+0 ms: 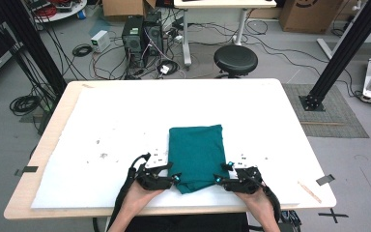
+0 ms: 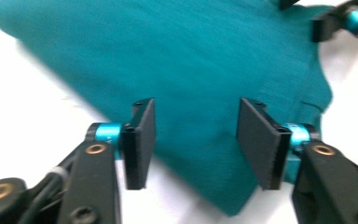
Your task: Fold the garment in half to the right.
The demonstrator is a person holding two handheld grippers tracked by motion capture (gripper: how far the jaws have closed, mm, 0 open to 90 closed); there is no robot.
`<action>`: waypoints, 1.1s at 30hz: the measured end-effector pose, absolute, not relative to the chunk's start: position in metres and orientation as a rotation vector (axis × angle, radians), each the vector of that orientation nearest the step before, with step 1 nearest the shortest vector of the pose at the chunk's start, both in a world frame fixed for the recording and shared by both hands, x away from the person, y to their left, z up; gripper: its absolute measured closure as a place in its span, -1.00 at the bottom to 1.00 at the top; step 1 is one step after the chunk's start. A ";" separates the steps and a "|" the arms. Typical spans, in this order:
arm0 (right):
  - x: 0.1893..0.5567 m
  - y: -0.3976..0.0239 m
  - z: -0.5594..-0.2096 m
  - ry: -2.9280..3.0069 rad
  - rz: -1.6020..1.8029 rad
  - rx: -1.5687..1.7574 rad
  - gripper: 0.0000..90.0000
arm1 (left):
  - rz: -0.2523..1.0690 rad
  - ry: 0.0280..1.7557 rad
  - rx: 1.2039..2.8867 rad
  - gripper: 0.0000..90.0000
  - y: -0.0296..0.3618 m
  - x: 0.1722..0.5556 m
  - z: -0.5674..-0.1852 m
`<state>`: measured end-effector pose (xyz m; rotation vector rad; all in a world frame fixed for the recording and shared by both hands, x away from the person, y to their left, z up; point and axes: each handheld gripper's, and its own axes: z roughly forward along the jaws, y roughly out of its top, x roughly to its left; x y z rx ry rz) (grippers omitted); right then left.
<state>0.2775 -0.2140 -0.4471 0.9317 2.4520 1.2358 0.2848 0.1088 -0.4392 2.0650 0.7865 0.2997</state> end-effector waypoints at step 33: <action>0.271 -0.299 -0.440 1.962 1.318 1.165 -0.52 | 0.646 1.119 1.683 -0.45 0.321 0.272 -0.421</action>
